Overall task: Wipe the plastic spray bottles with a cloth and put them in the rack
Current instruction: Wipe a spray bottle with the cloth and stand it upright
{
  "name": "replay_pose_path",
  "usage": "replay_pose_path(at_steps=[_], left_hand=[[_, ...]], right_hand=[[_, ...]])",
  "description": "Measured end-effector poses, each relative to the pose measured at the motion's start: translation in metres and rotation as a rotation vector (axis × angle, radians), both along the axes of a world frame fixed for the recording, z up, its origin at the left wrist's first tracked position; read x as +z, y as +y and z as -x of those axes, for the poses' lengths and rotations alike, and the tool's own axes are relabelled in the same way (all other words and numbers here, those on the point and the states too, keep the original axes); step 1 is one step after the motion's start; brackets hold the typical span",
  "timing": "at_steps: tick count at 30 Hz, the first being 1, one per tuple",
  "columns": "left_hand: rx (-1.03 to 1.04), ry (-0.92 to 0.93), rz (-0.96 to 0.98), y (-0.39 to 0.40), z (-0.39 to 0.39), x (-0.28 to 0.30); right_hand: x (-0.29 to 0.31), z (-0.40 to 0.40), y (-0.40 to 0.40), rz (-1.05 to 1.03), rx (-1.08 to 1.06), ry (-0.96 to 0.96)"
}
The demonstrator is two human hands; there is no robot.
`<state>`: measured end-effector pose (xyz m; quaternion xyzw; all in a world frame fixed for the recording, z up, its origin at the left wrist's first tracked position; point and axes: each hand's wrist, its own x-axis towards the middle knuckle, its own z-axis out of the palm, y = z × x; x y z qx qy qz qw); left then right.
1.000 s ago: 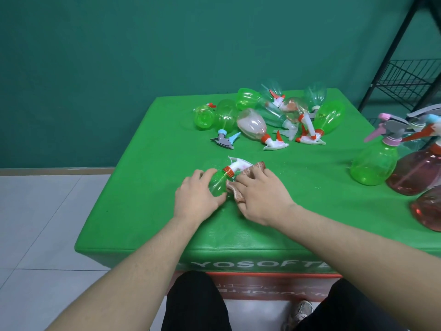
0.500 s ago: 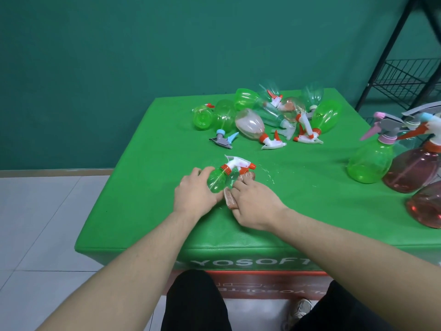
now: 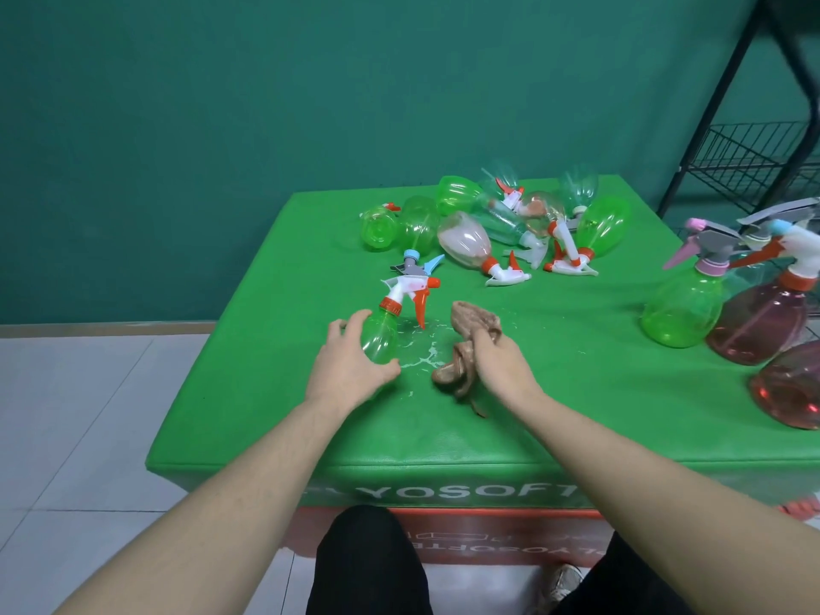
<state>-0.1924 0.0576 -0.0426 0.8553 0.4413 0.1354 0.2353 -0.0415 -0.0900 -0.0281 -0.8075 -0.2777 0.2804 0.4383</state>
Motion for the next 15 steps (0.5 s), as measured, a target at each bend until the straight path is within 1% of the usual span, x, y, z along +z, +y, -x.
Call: replay_pose_path(at_steps=[3, 6, 8, 11, 13, 15], left_hand=[[-0.017, -0.049, -0.006, -0.007, 0.007, 0.002], [-0.048, -0.056, -0.044, -0.015, 0.008, 0.003], [-0.051, -0.046, -0.06, -0.02, 0.006, 0.003], [-0.051, 0.006, -0.076, -0.023, 0.0, 0.001], [-0.052, 0.037, -0.063, -0.023, -0.005, -0.001], [-0.043, 0.066, -0.05, -0.021, -0.009, -0.002]], right_hand=[[0.012, 0.004, 0.016, -0.064, -0.127, 0.256], [0.012, 0.012, 0.03, -0.221, -0.203, 0.452], [0.019, 0.016, 0.035, -0.37, -0.215, 0.6], [0.023, 0.02, 0.044, -0.508, -0.188, 0.817], [0.023, 0.025, 0.049, -0.552, -0.2, 0.876], [0.018, 0.029, 0.053, -0.552, -0.211, 0.862]])
